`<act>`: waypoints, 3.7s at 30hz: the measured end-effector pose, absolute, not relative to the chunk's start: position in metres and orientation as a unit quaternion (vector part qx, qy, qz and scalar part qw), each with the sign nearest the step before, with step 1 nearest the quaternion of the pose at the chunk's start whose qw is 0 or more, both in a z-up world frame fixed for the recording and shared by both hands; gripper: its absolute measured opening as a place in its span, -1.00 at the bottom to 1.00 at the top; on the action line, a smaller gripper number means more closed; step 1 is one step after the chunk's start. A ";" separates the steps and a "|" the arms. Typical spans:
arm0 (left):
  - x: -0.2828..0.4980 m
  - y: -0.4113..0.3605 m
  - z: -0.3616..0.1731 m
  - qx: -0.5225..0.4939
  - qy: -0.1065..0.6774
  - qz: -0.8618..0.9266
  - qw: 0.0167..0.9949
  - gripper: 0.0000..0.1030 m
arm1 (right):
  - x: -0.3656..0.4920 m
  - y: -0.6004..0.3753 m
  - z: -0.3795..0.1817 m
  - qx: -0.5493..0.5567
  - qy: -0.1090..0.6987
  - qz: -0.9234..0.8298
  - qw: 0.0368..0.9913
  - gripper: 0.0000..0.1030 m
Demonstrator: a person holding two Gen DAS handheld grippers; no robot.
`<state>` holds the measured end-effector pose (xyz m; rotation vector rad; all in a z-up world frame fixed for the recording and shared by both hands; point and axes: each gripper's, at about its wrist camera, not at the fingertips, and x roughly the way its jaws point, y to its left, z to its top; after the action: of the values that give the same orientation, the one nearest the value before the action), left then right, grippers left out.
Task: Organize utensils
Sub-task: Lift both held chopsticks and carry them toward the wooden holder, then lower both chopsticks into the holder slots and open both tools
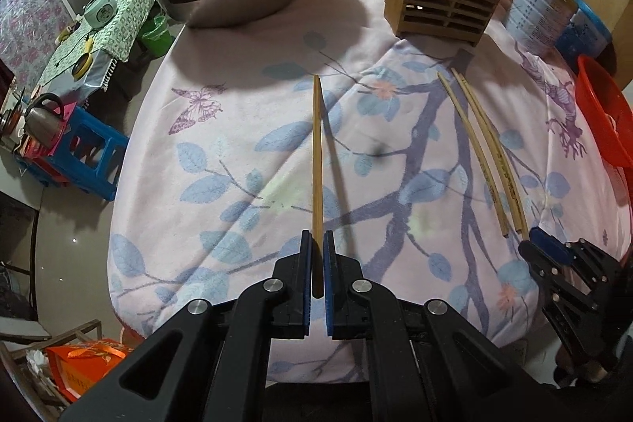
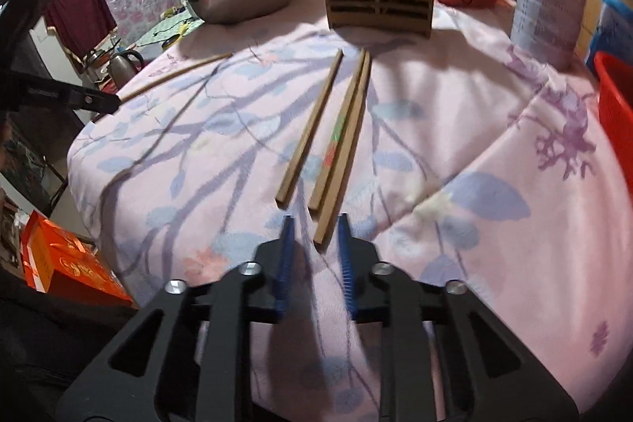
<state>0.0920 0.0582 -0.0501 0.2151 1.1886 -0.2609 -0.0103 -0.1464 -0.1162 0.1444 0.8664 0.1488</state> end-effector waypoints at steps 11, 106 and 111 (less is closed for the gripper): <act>0.088 0.042 -0.030 0.117 0.533 -0.134 0.827 -0.89 | -0.021 -0.170 -0.081 0.086 0.370 0.042 0.924 -0.87; 0.330 -0.105 0.103 0.054 0.418 -0.203 0.884 0.21 | 0.222 -0.249 0.086 0.107 0.237 0.029 0.965 -0.56; 0.324 -0.091 0.103 0.049 0.418 -0.174 0.890 0.28 | 0.209 -0.250 0.093 0.100 0.225 0.019 0.969 -0.45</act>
<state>0.3243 -0.0908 0.1032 0.1008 0.8673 -0.3611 0.2091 -0.2496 0.0931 0.2030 0.4555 0.0386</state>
